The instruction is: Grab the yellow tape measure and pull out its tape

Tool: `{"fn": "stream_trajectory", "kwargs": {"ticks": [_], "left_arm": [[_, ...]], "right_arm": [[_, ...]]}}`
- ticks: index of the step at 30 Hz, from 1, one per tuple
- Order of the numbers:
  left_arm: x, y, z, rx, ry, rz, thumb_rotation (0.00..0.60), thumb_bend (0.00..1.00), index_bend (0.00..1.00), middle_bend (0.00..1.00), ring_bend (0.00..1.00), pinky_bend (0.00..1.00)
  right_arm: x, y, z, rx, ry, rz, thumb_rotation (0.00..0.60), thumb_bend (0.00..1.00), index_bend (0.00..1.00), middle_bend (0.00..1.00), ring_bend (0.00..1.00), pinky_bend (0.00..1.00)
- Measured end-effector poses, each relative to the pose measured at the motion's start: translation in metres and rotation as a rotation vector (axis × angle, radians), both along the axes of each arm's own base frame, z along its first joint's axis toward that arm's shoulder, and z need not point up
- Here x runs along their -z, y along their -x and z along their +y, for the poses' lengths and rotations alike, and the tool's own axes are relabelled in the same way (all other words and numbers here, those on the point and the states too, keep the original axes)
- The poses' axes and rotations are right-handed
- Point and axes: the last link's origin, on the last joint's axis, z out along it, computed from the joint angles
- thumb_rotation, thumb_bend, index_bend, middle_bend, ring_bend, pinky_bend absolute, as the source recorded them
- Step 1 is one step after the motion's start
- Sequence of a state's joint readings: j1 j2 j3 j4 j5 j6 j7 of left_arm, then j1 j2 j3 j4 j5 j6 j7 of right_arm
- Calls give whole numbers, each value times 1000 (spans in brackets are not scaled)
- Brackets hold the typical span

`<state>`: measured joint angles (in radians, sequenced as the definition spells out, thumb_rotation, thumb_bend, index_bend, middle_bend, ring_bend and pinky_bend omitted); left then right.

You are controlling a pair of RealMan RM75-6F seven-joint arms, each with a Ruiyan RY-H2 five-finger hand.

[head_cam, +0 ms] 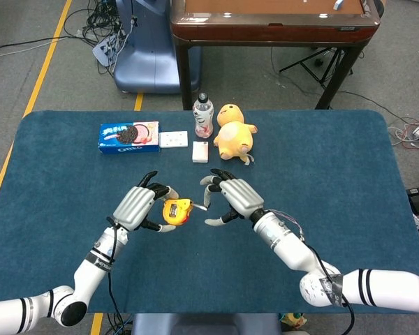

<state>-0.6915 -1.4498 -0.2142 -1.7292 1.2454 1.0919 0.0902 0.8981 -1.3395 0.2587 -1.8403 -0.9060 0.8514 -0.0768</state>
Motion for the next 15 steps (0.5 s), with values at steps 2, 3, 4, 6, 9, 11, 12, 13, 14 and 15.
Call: {"fn": "stream_trajectory", "kwargs": {"ticks": [2, 3, 4, 6, 9, 11, 12, 13, 14, 15], "left_arm": [[0, -1, -1, 5, 1, 1, 600, 85, 500, 544, 306, 0], [0, -1, -1, 7, 1, 2, 600, 85, 500, 544, 306, 0], [0, -2, -2, 10, 2, 3, 600, 84, 500, 544, 306, 0], [0, -2, -3, 15, 2, 3, 600, 85, 500, 544, 306, 0], [-1, -3, -4, 22, 2, 3, 600, 84, 500, 544, 306, 0], [-1, -4, -5, 26, 4, 1, 600, 84, 500, 544, 306, 0], [-1, -4, -5, 27, 4, 1, 600, 85, 500, 544, 306, 0], [-1, -4, -6, 29, 4, 1, 600, 85, 500, 544, 306, 0], [-1, -4, -6, 29, 5, 0, 600, 85, 500, 544, 306, 0], [-1, -4, -6, 30, 5, 0, 600, 85, 500, 544, 306, 0]], "right_arm": [[0, 1, -1, 3, 3, 0, 600, 254, 547, 223, 43, 58], [0, 1, -2, 4, 4, 0, 600, 261, 547, 223, 43, 58], [0, 1, -2, 5, 5, 0, 600, 269, 547, 223, 43, 58], [0, 2, -3, 5, 9, 3, 600, 292, 547, 224, 43, 58], [0, 2, -4, 7, 10, 2, 600, 339, 547, 224, 43, 58], [1, 2, -4, 7, 9, 2, 600, 371, 547, 224, 43, 58], [1, 2, -4, 6, 9, 2, 600, 394, 547, 224, 43, 58], [1, 2, -4, 6, 8, 1, 600, 417, 547, 225, 43, 58], [1, 2, -4, 6, 8, 0, 600, 430, 548, 225, 43, 58], [1, 2, -4, 6, 9, 0, 600, 453, 551, 229, 43, 58]]}}
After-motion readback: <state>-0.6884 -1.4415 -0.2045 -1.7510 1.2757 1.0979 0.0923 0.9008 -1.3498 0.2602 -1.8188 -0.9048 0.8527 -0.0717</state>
